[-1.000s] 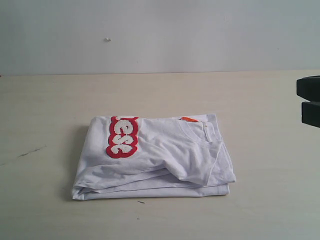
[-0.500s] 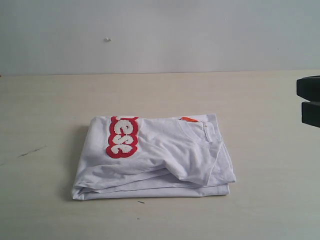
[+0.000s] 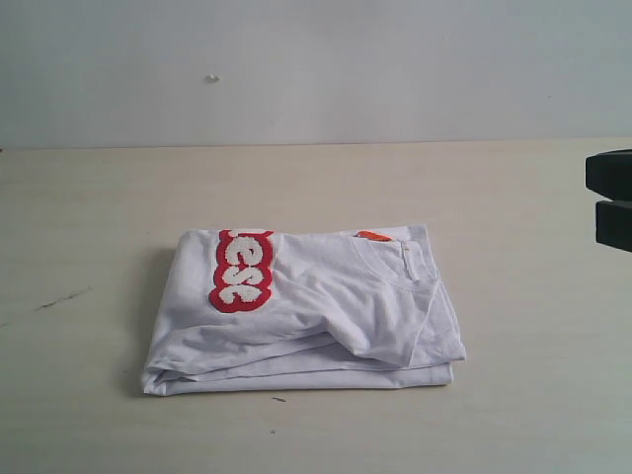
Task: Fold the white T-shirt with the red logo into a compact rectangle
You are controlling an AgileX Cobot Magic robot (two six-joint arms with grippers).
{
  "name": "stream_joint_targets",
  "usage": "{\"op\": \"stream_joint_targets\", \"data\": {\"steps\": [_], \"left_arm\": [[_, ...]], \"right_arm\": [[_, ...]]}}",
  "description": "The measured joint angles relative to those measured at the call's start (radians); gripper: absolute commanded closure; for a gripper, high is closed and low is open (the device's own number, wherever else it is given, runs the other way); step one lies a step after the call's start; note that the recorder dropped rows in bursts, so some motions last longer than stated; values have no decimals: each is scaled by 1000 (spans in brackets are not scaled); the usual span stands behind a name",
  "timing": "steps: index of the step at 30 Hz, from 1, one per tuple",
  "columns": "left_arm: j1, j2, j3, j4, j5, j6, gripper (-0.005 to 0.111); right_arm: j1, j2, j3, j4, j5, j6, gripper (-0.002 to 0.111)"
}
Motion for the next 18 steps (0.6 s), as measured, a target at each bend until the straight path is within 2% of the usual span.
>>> {"op": "stream_joint_targets", "data": {"steps": [3, 9, 18], "left_arm": [[39, -54, 53, 93, 29, -120, 107], [58, -149, 174, 148, 49, -164, 107], [58, -172, 189, 207, 142, -169, 107]], "right_arm": [[0, 0, 0, 0, 0, 0, 108], [0, 0, 0, 0, 0, 0, 108], [0, 0, 0, 0, 0, 0, 108]]}}
